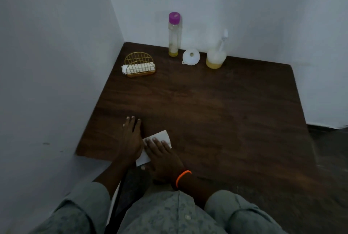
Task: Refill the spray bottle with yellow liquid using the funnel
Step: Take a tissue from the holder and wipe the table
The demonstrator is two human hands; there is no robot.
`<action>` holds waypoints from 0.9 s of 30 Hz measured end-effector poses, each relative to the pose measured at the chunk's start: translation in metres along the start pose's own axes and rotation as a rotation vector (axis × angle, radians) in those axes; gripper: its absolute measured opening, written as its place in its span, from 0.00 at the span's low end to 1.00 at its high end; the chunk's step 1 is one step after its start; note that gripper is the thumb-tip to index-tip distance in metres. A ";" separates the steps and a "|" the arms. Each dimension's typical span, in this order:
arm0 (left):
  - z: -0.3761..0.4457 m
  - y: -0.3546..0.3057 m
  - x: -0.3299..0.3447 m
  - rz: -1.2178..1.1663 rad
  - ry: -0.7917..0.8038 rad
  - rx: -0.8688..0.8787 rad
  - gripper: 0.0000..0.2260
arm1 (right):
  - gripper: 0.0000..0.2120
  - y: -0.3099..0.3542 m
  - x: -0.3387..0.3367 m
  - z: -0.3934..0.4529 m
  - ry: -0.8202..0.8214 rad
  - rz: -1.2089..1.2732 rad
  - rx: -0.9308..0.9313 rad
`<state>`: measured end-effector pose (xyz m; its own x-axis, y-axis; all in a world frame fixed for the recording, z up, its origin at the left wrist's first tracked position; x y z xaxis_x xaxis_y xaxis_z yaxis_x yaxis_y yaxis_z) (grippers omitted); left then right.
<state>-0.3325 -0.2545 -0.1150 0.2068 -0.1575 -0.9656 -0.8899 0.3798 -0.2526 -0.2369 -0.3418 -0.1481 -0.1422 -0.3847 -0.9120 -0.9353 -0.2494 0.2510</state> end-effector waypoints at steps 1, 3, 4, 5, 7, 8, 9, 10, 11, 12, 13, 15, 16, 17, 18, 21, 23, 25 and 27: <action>0.002 -0.008 -0.001 0.018 0.006 0.012 0.27 | 0.36 -0.014 -0.001 -0.004 -0.005 0.021 0.050; 0.008 -0.026 -0.003 0.006 0.002 0.041 0.26 | 0.37 -0.049 -0.003 -0.018 -0.027 0.064 0.169; 0.012 -0.036 -0.004 -0.015 -0.007 0.061 0.25 | 0.37 -0.069 -0.004 -0.027 -0.046 0.081 0.236; 0.016 -0.046 -0.003 -0.026 -0.013 0.084 0.24 | 0.38 -0.088 -0.005 -0.038 -0.071 0.097 0.308; 0.023 -0.065 -0.001 -0.032 -0.018 0.132 0.23 | 0.38 -0.127 -0.005 -0.065 -0.118 0.148 0.455; 0.026 -0.073 0.001 -0.039 -0.025 0.150 0.23 | 0.38 -0.146 -0.003 -0.081 -0.138 0.185 0.527; 0.029 -0.080 0.003 -0.049 -0.032 0.162 0.23 | 0.39 -0.163 -0.001 -0.097 -0.157 0.222 0.595; 0.031 -0.086 0.005 -0.054 -0.030 0.170 0.23 | 0.39 -0.178 0.002 -0.114 -0.174 0.256 0.659; 0.032 -0.091 0.008 -0.053 -0.027 0.177 0.23 | 0.39 -0.191 0.004 -0.132 -0.189 0.282 0.716; 0.033 -0.094 0.011 -0.049 -0.021 0.184 0.24 | 0.38 -0.201 0.007 -0.148 -0.200 0.298 0.760; 0.033 -0.097 0.014 -0.045 -0.015 0.187 0.25 | 0.38 -0.207 0.009 -0.160 -0.202 0.304 0.789; 0.029 -0.099 0.017 -0.045 -0.017 0.181 0.25 | 0.38 -0.209 0.011 -0.172 -0.187 0.305 0.808; 0.027 -0.100 0.018 -0.050 -0.021 0.175 0.24 | 0.39 -0.209 0.012 -0.173 -0.180 0.312 0.811; 0.023 -0.099 0.018 -0.056 -0.025 0.168 0.24 | 0.40 -0.206 0.011 -0.171 -0.177 0.323 0.817; 0.019 -0.097 0.018 -0.062 -0.028 0.157 0.24 | 0.41 -0.203 0.010 -0.167 -0.171 0.327 0.817; 0.002 -0.085 0.015 -0.079 -0.040 0.100 0.24 | 0.42 -0.177 0.008 -0.144 -0.160 0.282 0.725; -0.010 -0.075 0.013 -0.085 -0.047 0.065 0.24 | 0.42 -0.150 0.007 -0.124 -0.157 0.250 0.628; -0.023 -0.066 0.008 -0.095 -0.063 0.032 0.23 | 0.42 -0.120 0.007 -0.102 -0.141 0.206 0.531; -0.034 -0.057 0.003 -0.104 -0.090 0.000 0.21 | 0.42 -0.088 0.009 -0.080 -0.112 0.177 0.415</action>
<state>-0.2949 -0.3080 -0.1008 0.3336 -0.1133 -0.9359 -0.8617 0.3661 -0.3514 -0.1305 -0.3943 -0.1525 -0.3242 -0.2850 -0.9020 -0.9407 0.1975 0.2757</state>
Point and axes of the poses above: each hand's wrist, its own z-axis towards the middle knuckle, its own x-axis out of the palm, y = z × x, the point moved 9 cm from there along z, towards the middle knuckle, and after that the axes turned 12 degrees about x, right-handed, at the moved point
